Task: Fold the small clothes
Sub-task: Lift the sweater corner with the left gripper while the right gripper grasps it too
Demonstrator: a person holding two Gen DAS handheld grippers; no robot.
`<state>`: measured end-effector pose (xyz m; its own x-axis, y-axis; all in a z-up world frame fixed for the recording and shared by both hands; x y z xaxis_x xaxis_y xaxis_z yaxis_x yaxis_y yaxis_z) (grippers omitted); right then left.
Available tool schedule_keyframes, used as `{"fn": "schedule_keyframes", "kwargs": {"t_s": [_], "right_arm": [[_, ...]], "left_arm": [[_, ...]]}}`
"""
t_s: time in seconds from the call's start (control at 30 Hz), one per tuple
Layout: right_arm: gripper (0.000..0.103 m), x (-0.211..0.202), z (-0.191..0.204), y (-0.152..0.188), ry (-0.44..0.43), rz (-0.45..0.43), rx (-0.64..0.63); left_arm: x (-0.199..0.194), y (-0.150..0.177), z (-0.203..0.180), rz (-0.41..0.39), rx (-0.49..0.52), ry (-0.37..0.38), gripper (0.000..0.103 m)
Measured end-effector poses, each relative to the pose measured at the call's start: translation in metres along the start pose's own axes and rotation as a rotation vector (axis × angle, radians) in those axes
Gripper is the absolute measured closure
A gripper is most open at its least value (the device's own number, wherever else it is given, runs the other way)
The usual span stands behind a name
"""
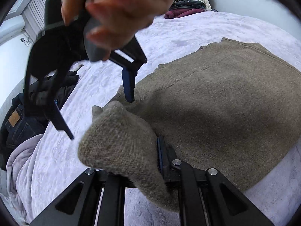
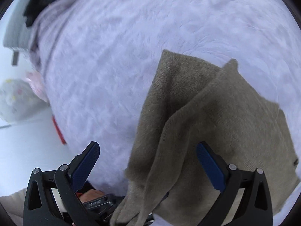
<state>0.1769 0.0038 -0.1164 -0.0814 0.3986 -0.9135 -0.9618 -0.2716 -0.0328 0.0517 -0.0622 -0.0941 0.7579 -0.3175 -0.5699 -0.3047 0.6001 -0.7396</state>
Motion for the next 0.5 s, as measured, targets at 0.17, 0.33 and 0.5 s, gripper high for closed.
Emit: {"fn": "schedule_keyframes", "kwargs": {"t_s": [0.17, 0.33, 0.5], "right_arm": [[0.002, 0.028, -0.001, -0.009, 0.073, 0.043, -0.004], [0.088, 0.012, -0.026, 0.002, 0.097, -0.062, 0.024], [0.088, -0.053, -0.053, 0.03, -0.108, -0.291, 0.181]], "left_arm": [[0.0, -0.003, -0.001, -0.004, 0.01, -0.004, 0.09], [-0.006, -0.01, 0.01, -0.009, -0.04, 0.009, 0.09], [-0.029, -0.046, 0.006, -0.075, -0.085, 0.05, 0.09]]}}
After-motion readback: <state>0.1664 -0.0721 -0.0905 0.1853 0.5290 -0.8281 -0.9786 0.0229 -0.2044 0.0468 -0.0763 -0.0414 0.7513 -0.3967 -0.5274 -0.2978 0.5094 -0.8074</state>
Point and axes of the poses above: each gripper's, at about its wrist camera, not at the fingertips, and x roughly the way its jaws point, z to its left, y to its underside, the point moved 6 cm from there along x, roughly the way its jaws point, and after that the axes turned 14 degrees about -z, right-handed, at the moved point
